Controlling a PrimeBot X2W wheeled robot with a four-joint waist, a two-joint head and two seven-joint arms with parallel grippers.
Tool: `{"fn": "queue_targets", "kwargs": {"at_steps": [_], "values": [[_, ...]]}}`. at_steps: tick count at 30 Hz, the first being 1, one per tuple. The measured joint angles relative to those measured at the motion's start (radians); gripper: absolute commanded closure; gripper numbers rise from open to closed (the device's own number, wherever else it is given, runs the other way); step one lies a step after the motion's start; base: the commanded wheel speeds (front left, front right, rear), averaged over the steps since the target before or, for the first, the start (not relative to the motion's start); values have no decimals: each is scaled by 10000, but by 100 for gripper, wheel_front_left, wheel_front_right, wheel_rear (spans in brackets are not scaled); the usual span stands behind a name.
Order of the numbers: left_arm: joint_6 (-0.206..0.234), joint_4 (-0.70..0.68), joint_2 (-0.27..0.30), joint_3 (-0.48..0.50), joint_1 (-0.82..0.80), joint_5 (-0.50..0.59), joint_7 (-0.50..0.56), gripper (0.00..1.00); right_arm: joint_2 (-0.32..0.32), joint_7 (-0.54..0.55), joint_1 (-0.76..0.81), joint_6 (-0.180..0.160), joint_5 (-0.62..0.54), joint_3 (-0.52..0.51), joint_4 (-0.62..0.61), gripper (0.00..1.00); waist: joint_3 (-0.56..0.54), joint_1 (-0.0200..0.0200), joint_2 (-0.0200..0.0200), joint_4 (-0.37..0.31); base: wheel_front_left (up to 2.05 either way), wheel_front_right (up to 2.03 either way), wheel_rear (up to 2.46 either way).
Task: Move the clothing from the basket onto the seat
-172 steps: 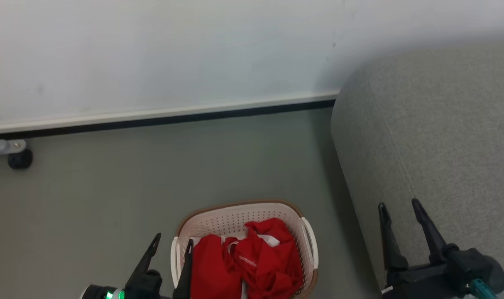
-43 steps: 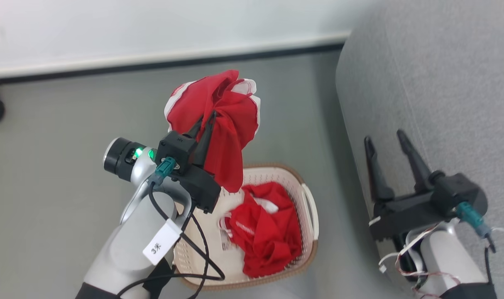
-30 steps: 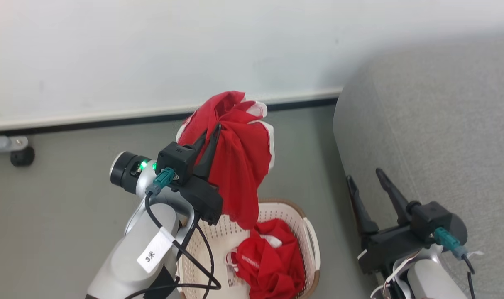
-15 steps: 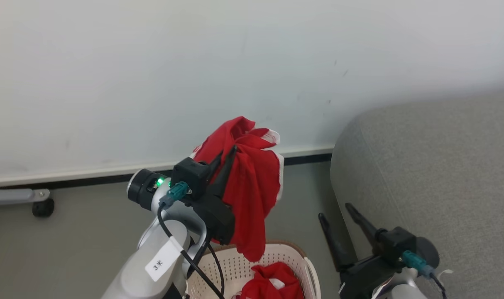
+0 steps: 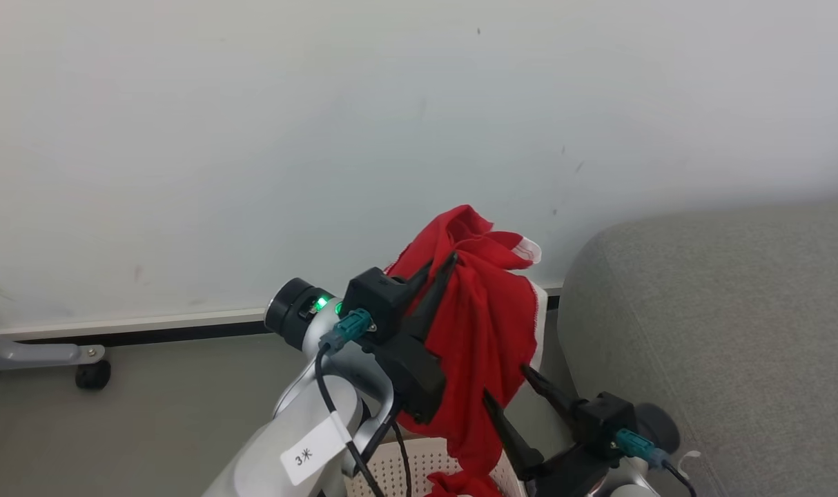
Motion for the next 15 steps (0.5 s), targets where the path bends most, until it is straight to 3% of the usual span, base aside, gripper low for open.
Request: {"fn": "queue_targets", "kwargs": {"at_steps": [7,15], "values": [[347,-437,13,-416,-4,-364,462,100,-8,0,-337,2,1018,1394,-245,0,31,0,1,230,0,0,0],[535,-554,27,-483,-4,-466,815,100,-8,0,-538,2,1705,2052,-382,0,97,0,0,335,0,0,0]]}}
